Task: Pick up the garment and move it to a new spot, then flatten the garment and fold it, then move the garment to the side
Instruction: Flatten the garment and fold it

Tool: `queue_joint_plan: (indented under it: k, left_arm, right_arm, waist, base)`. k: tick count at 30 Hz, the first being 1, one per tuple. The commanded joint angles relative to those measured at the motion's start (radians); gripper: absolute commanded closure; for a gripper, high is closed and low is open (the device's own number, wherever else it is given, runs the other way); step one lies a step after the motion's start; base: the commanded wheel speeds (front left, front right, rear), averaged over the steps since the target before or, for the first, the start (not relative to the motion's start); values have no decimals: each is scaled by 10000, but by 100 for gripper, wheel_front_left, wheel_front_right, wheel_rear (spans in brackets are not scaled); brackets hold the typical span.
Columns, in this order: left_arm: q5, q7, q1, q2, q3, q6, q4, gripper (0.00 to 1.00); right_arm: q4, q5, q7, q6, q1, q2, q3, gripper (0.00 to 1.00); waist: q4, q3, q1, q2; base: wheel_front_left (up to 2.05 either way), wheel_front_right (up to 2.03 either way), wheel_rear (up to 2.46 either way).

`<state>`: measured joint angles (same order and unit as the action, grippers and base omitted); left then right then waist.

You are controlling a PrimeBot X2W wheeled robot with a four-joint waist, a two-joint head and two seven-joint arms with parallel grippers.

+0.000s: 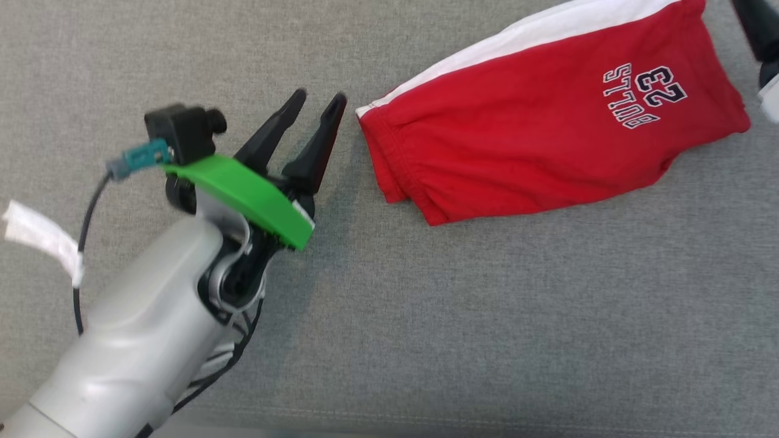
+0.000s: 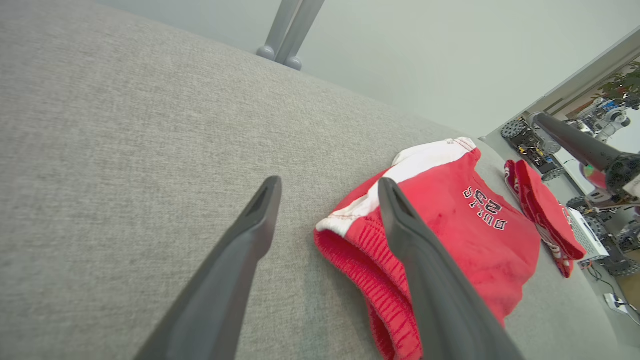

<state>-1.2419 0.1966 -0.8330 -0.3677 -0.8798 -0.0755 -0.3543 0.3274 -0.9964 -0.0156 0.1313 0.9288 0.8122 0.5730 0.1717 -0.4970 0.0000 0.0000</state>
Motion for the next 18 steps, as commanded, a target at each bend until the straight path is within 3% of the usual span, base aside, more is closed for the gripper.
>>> queue_joint_plan:
  k: [1, 5, 9, 11, 13, 18]
  left_arm:
    - [423, 285, 355, -175, -28, 294, -3, 0]
    - [1747, 660, 1346, -228, 120, 1502, 220, 0]
    - [3116, 675, 2977, 299, 1371, 2454, 1227, 0]
    - [3552, 676, 3978, 749, 2197, 2531, 1713, 0]
    - [4107, 680, 4826, 1145, 2909, 2344, 2070, 0]
    - [6206, 681, 6519, 2082, 4322, 2145, 2558, 0]
  right_arm:
    - [-84, -102, 321, -13, -360, -13, 142, 0]
    - [-172, -285, 1206, -13, -1168, -154, 463, 0]
    - [-53, -401, 1966, -13, -1992, -386, 794, 0]
    - [54, -464, 2220, -13, -2388, -471, 932, 0]
    - [139, -561, 2413, -13, -2750, -620, 1029, 0]
    - [442, -624, 2683, -13, -3575, -770, 985, 0]
  waist:
    - [-279, 564, 0, 0]
    - [-551, 1253, 0, 0]
    - [-787, 1923, 0, 0]
    - [-823, 2257, 0, 0]
    - [-860, 2568, 0, 0]
    - [-701, 3082, 0, 0]
  base:
    - [0, 0, 0]
    - [0, 0, 0]
    - [0, 0, 0]
    - [0, 0, 0]
    - [0, 0, 0]
    - [0, 0, 0]
